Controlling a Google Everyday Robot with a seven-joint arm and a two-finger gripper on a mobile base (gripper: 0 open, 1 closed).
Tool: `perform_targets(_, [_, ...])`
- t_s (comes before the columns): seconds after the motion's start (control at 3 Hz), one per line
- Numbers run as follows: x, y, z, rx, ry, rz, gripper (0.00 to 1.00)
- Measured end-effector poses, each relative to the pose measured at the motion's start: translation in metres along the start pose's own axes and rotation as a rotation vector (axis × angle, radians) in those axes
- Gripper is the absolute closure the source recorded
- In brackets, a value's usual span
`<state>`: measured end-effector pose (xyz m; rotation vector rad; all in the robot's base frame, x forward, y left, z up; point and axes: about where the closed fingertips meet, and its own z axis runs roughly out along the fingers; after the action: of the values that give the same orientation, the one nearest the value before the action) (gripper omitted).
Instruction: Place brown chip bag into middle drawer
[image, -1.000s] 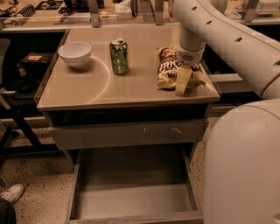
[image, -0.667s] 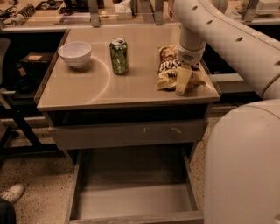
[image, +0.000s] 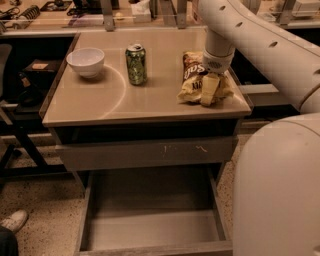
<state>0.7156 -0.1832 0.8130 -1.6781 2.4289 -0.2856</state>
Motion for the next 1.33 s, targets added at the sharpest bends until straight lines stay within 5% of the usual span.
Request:
perform_targets(0.33, [0.0,0.0,0.0,0.0,0.0,0.0,1.0])
perform_targets(1.0, [0.0,-0.003,-0.013,0.0,0.0,0.0,1.0])
perform_targets(1.33, [0.017,0.001,-0.03,0.034,-0.019,0.047,1.0])
